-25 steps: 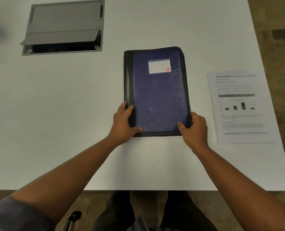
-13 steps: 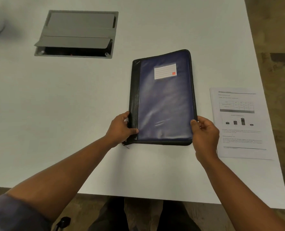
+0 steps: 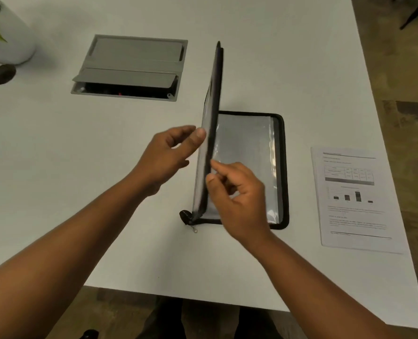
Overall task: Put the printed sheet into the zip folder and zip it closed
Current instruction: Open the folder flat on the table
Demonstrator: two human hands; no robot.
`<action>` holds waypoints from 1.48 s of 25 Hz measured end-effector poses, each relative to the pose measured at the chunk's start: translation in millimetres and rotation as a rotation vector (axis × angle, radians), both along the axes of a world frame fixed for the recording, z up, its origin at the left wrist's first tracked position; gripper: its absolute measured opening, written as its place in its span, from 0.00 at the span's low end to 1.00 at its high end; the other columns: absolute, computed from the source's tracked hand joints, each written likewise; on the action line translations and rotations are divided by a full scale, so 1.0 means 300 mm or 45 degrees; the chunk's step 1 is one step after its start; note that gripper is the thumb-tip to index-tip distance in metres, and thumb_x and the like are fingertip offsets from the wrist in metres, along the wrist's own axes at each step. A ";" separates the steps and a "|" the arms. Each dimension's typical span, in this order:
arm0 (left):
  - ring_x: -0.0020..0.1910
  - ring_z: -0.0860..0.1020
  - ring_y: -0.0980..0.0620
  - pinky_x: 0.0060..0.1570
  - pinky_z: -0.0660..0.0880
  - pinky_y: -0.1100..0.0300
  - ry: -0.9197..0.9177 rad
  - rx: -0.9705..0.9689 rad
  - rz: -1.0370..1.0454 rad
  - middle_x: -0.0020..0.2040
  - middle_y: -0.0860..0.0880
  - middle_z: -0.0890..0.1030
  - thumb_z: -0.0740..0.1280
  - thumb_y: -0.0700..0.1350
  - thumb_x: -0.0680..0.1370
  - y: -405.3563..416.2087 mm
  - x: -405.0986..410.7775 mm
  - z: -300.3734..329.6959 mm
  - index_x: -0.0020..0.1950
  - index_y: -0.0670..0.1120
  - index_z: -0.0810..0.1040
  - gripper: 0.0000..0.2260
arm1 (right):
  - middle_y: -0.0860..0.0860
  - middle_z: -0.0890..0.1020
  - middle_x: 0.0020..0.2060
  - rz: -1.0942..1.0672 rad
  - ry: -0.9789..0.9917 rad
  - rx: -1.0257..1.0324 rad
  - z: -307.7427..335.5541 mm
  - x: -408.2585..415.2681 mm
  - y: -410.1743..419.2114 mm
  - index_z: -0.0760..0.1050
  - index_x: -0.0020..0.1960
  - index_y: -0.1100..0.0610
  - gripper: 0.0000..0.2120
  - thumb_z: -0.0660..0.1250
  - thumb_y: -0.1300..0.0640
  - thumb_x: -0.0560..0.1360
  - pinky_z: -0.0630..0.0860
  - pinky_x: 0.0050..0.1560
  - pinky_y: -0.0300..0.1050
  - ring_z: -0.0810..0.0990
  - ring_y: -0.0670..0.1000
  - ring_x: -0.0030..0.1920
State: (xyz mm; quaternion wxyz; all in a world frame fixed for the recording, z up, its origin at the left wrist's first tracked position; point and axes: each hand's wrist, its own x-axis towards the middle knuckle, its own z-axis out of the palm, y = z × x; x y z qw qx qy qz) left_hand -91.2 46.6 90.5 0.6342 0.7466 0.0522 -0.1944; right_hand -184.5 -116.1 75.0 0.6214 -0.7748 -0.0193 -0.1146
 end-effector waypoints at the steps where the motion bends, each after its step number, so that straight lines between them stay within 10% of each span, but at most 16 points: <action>1: 0.59 0.82 0.55 0.50 0.81 0.54 -0.055 0.036 0.021 0.60 0.55 0.84 0.76 0.70 0.63 0.017 0.005 0.028 0.63 0.59 0.80 0.32 | 0.50 0.80 0.43 0.094 -0.004 -0.019 0.002 -0.001 0.032 0.80 0.62 0.60 0.14 0.67 0.57 0.78 0.78 0.42 0.42 0.78 0.47 0.41; 6: 0.51 0.85 0.50 0.46 0.83 0.52 -0.264 0.159 0.064 0.53 0.52 0.87 0.71 0.40 0.72 0.151 0.034 0.059 0.65 0.54 0.81 0.22 | 0.44 0.81 0.50 0.274 0.083 -0.081 -0.078 -0.004 0.059 0.81 0.61 0.55 0.13 0.67 0.55 0.78 0.74 0.49 0.30 0.79 0.41 0.50; 9: 0.49 0.86 0.51 0.43 0.84 0.55 -0.228 0.232 0.136 0.52 0.54 0.87 0.67 0.36 0.73 0.264 0.048 0.038 0.62 0.56 0.83 0.22 | 0.46 0.79 0.60 0.037 0.358 -0.359 -0.196 0.025 -0.082 0.77 0.66 0.52 0.18 0.70 0.52 0.77 0.75 0.62 0.45 0.77 0.46 0.61; 13: 0.45 0.85 0.49 0.43 0.84 0.51 -0.215 0.696 0.217 0.48 0.52 0.86 0.64 0.40 0.75 0.411 0.073 -0.069 0.60 0.52 0.82 0.16 | 0.54 0.62 0.78 -0.107 0.904 -0.983 -0.360 0.052 -0.295 0.63 0.77 0.49 0.35 0.67 0.36 0.75 0.66 0.70 0.63 0.60 0.59 0.76; 17: 0.51 0.80 0.40 0.45 0.78 0.48 -0.133 0.953 0.181 0.55 0.45 0.81 0.64 0.48 0.78 0.499 0.081 -0.226 0.60 0.46 0.73 0.13 | 0.54 0.52 0.80 -0.047 1.101 -0.975 -0.441 0.032 -0.376 0.57 0.79 0.48 0.45 0.67 0.29 0.70 0.63 0.72 0.67 0.51 0.61 0.78; 22: 0.66 0.73 0.37 0.62 0.75 0.35 0.074 1.042 0.062 0.69 0.41 0.70 0.79 0.70 0.60 0.517 0.065 -0.398 0.72 0.49 0.57 0.52 | 0.54 0.49 0.81 0.015 1.137 -1.092 -0.457 -0.011 -0.383 0.54 0.80 0.48 0.49 0.70 0.29 0.67 0.66 0.69 0.63 0.53 0.62 0.78; 26: 0.71 0.68 0.34 0.67 0.70 0.34 0.113 1.145 0.063 0.73 0.40 0.66 0.79 0.72 0.55 0.506 0.070 -0.490 0.78 0.48 0.49 0.63 | 0.54 0.50 0.81 0.009 1.117 -1.116 -0.460 -0.049 -0.406 0.54 0.80 0.48 0.49 0.72 0.32 0.67 0.67 0.69 0.62 0.54 0.61 0.78; 37: 0.79 0.53 0.37 0.72 0.58 0.33 -0.044 1.526 -0.392 0.82 0.45 0.51 0.74 0.68 0.67 0.336 0.054 -0.513 0.79 0.55 0.59 0.46 | 0.53 0.51 0.80 -0.016 1.036 -1.140 -0.501 -0.087 -0.449 0.53 0.79 0.46 0.49 0.72 0.32 0.67 0.68 0.69 0.62 0.57 0.61 0.78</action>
